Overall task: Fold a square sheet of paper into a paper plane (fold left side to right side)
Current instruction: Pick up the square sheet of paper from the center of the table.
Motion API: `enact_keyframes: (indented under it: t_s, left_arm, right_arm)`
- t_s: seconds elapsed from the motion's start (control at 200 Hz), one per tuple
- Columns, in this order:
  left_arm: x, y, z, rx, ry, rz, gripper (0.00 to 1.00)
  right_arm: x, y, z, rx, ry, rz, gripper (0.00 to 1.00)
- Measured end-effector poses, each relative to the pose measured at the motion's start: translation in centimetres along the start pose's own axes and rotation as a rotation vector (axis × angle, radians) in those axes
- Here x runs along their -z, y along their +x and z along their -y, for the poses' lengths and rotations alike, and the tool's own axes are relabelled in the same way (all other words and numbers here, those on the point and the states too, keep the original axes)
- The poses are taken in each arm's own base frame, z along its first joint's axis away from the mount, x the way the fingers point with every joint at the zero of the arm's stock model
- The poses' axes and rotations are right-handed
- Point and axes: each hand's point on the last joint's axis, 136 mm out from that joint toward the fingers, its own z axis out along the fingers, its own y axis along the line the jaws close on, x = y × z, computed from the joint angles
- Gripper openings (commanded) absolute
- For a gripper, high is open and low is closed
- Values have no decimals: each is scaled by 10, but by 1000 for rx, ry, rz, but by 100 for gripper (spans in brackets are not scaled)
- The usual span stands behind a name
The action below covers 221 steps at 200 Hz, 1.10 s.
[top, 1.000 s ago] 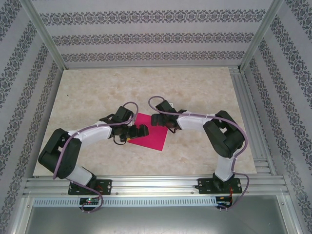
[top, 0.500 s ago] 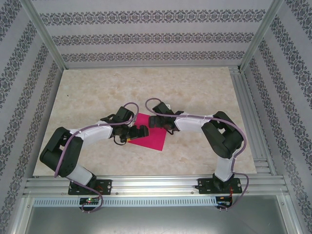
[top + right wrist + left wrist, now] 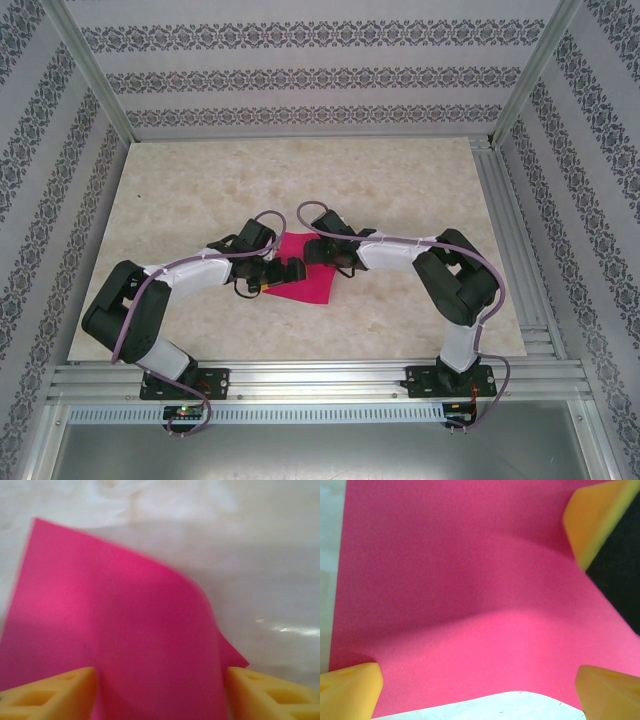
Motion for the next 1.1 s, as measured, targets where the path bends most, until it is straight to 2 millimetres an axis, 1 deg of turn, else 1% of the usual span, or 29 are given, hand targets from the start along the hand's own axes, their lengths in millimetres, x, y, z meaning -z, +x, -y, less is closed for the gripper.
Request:
enact_keyframes:
  t_s: [0.085,0.12,0.23,0.345,0.475,0.61,0.684,0.754,0.849,0.939,1.009,1.104]
  left_arm:
    - [0,0,1,-2,3,1,100]
    - [0,1,2,-3,9,-3,100]
    - [2,2,4,-9,19,-1,100]
    - [10,-1,10,-21,34,25,100]
    - [27,-9,22,-47,66,86,100]
    - [57,-19,38,-82,122,179,100]
    - [77,-25,48,-111,156,239,100]
    - [96,-30,55,-134,186,294,100]
    - [119,-36,67,-177,224,358,100]
    - [136,-41,82,-229,266,393,100]
    - [145,-42,95,-272,306,394,100]
    - [155,-44,117,-343,372,380,100]
  right_arm:
    - [0,9,-13,-17,-83,-39,46]
    - [1,11,-17,-25,-111,-48,43]
    - [4,13,-22,-64,-197,-69,38]
    - [10,14,-22,-101,-272,-78,35]
    - [21,13,-15,-127,-323,-71,32]
    - [40,2,-5,-145,-377,-31,32]
    - [58,-8,2,-144,-417,10,32]
    - [79,-22,10,-140,-455,61,32]
    - [114,-43,22,-125,-513,148,31]
    - [150,-61,27,-84,-572,232,31]
    - [174,-67,27,-45,-614,277,31]
    - [206,-68,23,17,-674,310,30]
